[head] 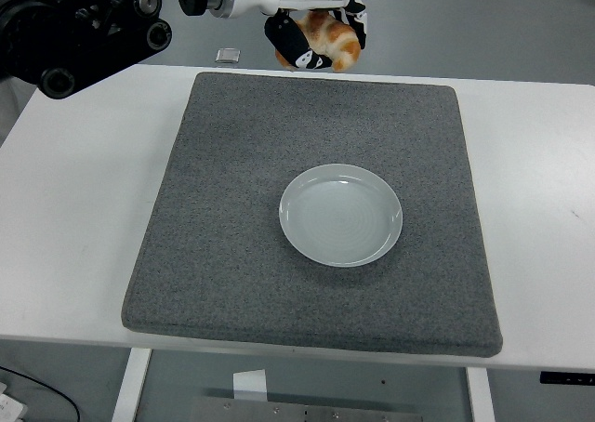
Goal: Place the bread on the plate
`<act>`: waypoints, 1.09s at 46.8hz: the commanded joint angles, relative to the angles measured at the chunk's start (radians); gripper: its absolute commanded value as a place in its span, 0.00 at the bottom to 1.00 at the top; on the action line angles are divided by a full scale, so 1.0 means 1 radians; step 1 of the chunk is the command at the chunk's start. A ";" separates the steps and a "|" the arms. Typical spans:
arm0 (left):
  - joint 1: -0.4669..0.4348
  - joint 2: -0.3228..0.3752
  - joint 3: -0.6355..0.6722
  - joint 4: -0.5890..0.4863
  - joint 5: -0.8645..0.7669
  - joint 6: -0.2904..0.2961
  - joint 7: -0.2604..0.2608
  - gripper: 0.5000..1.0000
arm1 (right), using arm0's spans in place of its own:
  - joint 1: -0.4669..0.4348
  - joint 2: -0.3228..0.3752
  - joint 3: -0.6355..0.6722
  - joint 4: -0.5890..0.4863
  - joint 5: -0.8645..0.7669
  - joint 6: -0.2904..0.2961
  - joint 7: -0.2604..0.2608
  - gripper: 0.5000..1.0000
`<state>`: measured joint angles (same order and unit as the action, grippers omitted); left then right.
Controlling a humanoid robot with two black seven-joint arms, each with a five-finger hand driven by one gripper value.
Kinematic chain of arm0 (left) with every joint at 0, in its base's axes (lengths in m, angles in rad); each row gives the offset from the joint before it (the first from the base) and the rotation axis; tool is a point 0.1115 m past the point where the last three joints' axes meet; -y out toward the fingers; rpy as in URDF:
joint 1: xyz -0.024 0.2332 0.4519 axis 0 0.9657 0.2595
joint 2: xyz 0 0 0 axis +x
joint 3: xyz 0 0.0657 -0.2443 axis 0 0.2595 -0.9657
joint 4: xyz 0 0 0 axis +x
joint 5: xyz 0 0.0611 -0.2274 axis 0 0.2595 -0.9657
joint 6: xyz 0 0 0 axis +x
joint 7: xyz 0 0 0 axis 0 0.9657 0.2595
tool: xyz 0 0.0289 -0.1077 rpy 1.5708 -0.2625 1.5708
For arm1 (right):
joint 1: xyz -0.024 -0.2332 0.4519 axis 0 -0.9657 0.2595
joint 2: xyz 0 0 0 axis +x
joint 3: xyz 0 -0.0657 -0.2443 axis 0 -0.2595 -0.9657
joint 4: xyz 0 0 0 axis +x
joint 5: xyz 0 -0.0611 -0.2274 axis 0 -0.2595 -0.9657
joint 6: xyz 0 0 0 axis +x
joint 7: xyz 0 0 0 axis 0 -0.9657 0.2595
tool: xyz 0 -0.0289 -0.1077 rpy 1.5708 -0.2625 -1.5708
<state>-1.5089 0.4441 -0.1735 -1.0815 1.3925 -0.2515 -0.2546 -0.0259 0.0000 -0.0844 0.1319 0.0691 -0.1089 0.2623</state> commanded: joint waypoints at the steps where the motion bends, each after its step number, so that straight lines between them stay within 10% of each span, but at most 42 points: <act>1: 0.001 -0.007 -0.014 -0.006 -0.003 -0.008 0.000 0.00 | 0.000 0.000 0.000 0.000 0.000 0.000 0.000 0.86; 51: 0.154 -0.148 0.048 -0.040 0.080 -0.015 0.009 0.00 | 0.000 0.000 0.000 0.000 0.000 0.000 0.000 0.86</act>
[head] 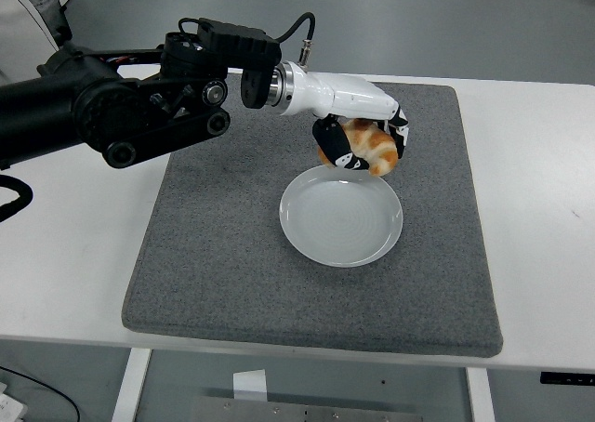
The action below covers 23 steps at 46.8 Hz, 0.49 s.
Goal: Place the bread on the plate
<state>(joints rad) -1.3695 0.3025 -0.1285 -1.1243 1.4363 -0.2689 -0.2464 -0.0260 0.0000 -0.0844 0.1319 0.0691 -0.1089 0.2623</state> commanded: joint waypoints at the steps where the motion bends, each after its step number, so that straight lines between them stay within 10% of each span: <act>1: 0.023 -0.008 0.003 0.004 0.050 0.002 0.001 0.00 | 0.000 0.000 0.000 0.000 0.000 0.000 0.000 0.86; 23: 0.128 -0.071 0.004 0.046 0.148 0.022 0.010 0.00 | 0.000 0.000 0.000 0.000 0.000 0.000 0.000 0.86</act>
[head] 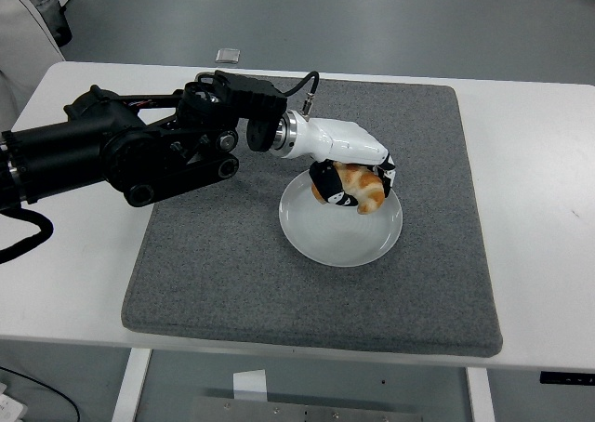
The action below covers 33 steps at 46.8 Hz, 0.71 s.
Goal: Place the bread on the plate
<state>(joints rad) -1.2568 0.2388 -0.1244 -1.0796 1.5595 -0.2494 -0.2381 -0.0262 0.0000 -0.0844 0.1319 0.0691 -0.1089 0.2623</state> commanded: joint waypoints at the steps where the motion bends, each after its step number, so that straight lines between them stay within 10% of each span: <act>1: 0.019 -0.009 0.000 0.001 0.033 0.002 0.002 0.00 | 0.000 0.000 0.000 0.000 0.000 0.000 0.000 0.86; 33: 0.048 -0.035 0.039 0.069 0.047 0.039 0.002 0.00 | 0.000 0.000 0.000 0.000 0.000 0.000 0.000 0.86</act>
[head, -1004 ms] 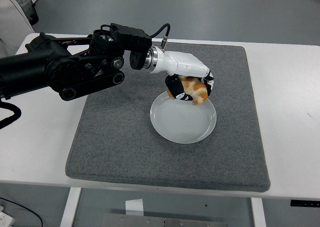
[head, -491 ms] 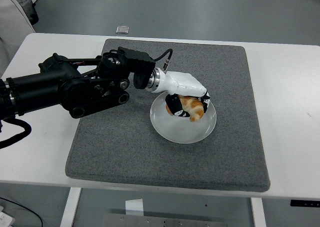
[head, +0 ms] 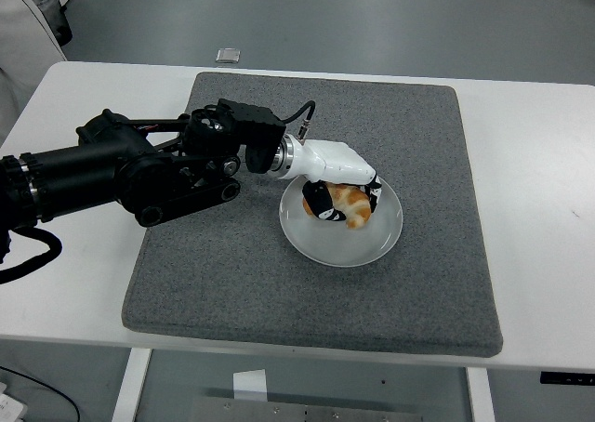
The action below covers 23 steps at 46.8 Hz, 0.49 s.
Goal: Place the bread on the plate
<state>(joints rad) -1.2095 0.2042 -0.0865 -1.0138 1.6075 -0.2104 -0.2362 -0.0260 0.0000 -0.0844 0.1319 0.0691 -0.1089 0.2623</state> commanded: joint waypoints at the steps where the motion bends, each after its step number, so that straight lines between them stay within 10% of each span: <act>1: 0.001 0.000 0.002 0.004 -0.001 0.000 0.000 0.00 | 0.000 0.000 0.000 0.000 0.000 0.000 0.000 0.86; 13: 0.004 0.000 0.005 0.004 -0.014 0.000 -0.002 0.00 | 0.000 0.000 0.000 0.000 0.000 0.000 0.000 0.86; 23: 0.007 0.000 0.005 0.006 -0.020 0.002 -0.002 0.45 | 0.000 0.000 0.000 0.000 0.000 0.000 0.000 0.86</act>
<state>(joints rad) -1.2043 0.2041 -0.0813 -1.0079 1.5887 -0.2093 -0.2378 -0.0261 0.0000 -0.0844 0.1319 0.0690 -0.1089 0.2623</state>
